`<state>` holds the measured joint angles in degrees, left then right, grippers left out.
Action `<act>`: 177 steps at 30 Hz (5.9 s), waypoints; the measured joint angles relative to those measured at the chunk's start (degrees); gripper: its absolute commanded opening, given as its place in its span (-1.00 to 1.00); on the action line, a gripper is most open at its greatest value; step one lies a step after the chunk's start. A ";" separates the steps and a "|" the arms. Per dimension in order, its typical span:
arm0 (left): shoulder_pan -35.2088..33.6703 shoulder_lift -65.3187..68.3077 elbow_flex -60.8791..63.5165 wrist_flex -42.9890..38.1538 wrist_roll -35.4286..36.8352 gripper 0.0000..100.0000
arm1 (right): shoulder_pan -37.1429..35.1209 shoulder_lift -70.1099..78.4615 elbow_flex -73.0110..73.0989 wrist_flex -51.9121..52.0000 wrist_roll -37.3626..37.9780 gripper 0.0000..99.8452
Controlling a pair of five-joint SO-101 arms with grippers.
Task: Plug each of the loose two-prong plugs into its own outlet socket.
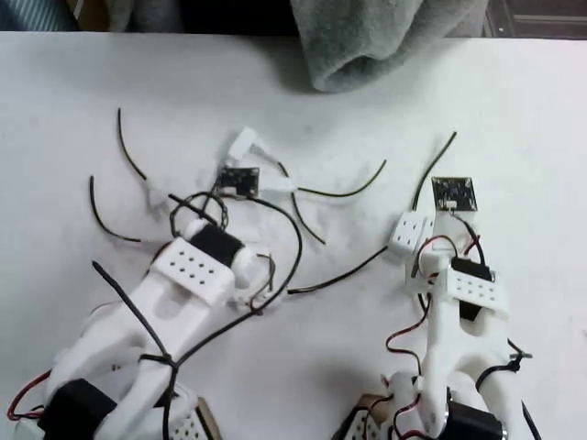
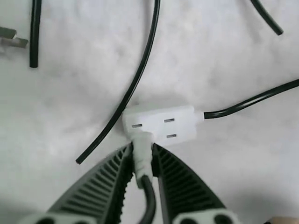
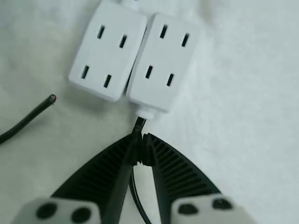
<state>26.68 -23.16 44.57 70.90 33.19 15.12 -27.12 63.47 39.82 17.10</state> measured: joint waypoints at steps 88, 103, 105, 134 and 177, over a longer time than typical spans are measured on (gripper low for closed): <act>-18.46 -1.23 1.85 -24.88 -54.51 -0.40 | 0.00 0.00 0.53 0.00 0.00 -0.95; -8.35 -11.08 1.85 -10.90 -86.15 -0.39 | 0.00 0.00 0.53 0.00 0.00 -0.95; -8.26 -11.08 3.96 -12.22 -89.14 -0.39 | 0.00 0.00 0.53 0.00 0.00 -0.95; -12.84 29.54 -14.95 -19.16 -92.84 -0.40 | 0.00 0.00 0.53 0.00 0.00 -0.95; -27.60 66.81 -97.85 5.27 -50.11 -0.95 | 0.00 0.00 0.53 0.00 0.00 -0.95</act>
<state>-0.92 43.65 -53.27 76.18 -16.92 15.12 -27.12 64.00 39.82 17.10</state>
